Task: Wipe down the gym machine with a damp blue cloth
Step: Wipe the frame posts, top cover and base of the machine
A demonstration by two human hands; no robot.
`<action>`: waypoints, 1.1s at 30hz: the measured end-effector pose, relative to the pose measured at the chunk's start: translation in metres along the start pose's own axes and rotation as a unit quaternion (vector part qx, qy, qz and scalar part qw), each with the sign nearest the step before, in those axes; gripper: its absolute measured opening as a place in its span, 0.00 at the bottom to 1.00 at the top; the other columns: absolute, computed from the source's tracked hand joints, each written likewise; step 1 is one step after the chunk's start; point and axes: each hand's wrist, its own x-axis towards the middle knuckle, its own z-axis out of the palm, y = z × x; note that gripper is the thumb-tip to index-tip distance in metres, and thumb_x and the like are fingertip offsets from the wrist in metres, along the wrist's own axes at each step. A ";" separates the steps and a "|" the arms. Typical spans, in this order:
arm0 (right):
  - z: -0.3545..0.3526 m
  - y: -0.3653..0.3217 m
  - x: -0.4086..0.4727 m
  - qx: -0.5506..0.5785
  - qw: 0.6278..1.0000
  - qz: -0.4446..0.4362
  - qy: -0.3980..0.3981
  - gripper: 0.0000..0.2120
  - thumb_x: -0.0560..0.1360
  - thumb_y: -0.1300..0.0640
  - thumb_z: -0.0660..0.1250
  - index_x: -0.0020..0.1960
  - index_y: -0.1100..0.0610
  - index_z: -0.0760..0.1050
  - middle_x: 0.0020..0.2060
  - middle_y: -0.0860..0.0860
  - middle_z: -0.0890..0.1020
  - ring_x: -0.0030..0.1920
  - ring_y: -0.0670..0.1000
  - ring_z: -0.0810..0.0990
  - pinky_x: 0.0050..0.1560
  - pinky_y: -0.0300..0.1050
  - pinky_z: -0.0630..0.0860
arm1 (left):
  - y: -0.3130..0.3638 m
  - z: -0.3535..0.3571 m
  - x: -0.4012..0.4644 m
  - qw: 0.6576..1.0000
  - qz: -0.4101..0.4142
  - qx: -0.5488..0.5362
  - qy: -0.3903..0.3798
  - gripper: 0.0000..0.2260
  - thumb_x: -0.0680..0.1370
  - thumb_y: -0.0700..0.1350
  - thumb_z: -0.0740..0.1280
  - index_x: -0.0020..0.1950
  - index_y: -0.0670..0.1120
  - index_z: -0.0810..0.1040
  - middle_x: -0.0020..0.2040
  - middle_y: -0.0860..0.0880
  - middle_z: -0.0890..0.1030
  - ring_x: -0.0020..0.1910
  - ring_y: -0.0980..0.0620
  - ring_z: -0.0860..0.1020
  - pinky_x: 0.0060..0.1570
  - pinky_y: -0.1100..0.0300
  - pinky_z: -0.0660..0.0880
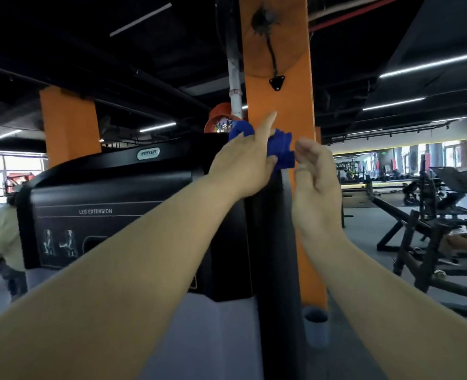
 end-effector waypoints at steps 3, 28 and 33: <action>0.006 0.001 0.031 0.034 0.999 0.025 -0.011 0.18 0.84 0.58 0.54 0.72 0.50 0.67 0.65 0.41 0.74 0.67 0.39 0.71 0.68 0.38 0.68 | 0.016 0.002 0.007 0.990 0.018 -0.138 -0.032 0.44 0.74 0.42 0.71 0.80 0.52 0.45 0.79 0.50 0.55 0.75 0.51 0.61 0.71 0.53 0.65; -0.022 0.142 0.005 -0.022 0.952 -0.209 -0.224 0.24 0.84 0.48 0.49 0.79 0.52 0.57 0.80 0.54 0.52 0.80 0.55 0.48 0.75 0.65 0.51 | 0.046 0.051 -0.034 0.949 -0.224 0.165 0.146 0.20 0.86 0.49 0.49 0.77 0.51 0.63 0.78 0.50 0.61 0.78 0.51 0.54 0.75 0.54 0.40; -0.034 0.162 -0.019 -0.080 0.923 -0.295 -0.233 0.24 0.84 0.46 0.51 0.78 0.50 0.55 0.79 0.56 0.54 0.79 0.57 0.49 0.75 0.66 0.51 | 0.052 0.063 -0.043 0.941 -0.220 0.185 0.180 0.21 0.85 0.50 0.47 0.77 0.50 0.63 0.77 0.52 0.63 0.78 0.54 0.55 0.76 0.54 0.42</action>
